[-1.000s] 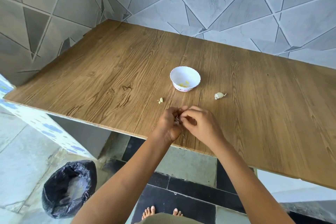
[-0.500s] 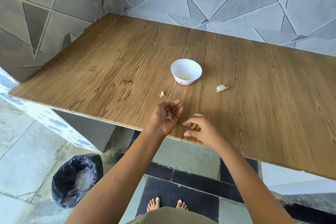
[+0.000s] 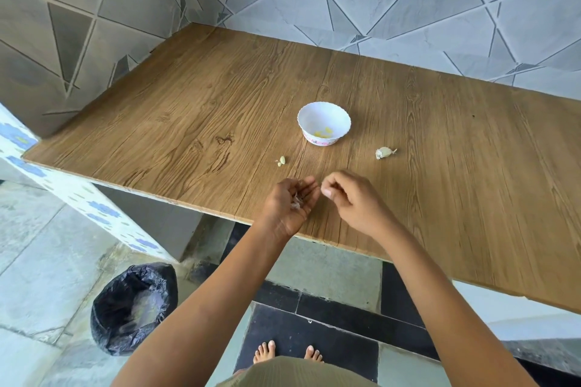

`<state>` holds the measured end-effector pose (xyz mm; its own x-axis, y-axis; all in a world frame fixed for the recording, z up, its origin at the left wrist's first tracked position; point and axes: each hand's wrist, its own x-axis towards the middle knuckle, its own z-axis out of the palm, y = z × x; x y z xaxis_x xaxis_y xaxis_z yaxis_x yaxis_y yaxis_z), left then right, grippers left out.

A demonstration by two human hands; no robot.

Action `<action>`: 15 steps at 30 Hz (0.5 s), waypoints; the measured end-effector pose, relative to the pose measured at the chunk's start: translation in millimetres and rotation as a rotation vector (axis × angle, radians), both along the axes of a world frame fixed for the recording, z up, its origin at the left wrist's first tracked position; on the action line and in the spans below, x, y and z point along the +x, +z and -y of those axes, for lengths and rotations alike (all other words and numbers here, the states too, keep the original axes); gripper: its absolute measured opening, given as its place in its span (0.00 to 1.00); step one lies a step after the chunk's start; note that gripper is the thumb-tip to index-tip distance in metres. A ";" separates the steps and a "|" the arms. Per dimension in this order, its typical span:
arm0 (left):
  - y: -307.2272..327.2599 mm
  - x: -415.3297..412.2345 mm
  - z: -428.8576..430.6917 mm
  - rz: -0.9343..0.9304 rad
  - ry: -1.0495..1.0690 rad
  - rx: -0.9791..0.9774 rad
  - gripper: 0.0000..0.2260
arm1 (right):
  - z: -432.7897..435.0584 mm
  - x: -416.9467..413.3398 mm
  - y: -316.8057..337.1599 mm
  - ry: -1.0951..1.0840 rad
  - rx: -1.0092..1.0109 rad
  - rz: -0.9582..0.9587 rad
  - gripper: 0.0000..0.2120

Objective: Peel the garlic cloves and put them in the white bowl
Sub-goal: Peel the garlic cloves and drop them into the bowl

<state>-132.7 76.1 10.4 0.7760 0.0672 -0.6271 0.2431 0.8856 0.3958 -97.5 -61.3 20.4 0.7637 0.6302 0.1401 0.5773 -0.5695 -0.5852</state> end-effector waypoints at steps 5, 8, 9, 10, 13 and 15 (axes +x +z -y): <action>6.1 11.3 14.3 -0.041 -0.001 0.019 0.14 | -6.4 17.0 12.3 0.164 -0.124 0.211 0.07; 4.9 17.1 16.2 -0.031 -0.022 0.063 0.14 | -9.7 14.6 14.7 0.085 -0.108 0.307 0.05; 4.2 18.1 16.6 -0.036 -0.021 0.076 0.15 | -10.6 12.9 14.8 0.067 -0.106 0.326 0.07; 4.0 19.5 16.9 -0.037 -0.012 0.081 0.15 | -11.4 12.5 13.9 0.060 -0.101 0.346 0.09; 4.2 20.8 17.2 -0.021 0.006 0.073 0.14 | -9.2 17.2 7.2 0.106 -0.096 0.337 0.03; 4.9 20.6 17.5 -0.027 0.007 0.069 0.14 | -6.5 19.5 4.1 0.154 -0.123 0.349 0.09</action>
<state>-112.1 58.6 15.3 0.7579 0.1164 -0.6419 0.2484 0.8583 0.4489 -78.0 -54.8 24.5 0.5788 0.7619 0.2908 0.8135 -0.5143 -0.2717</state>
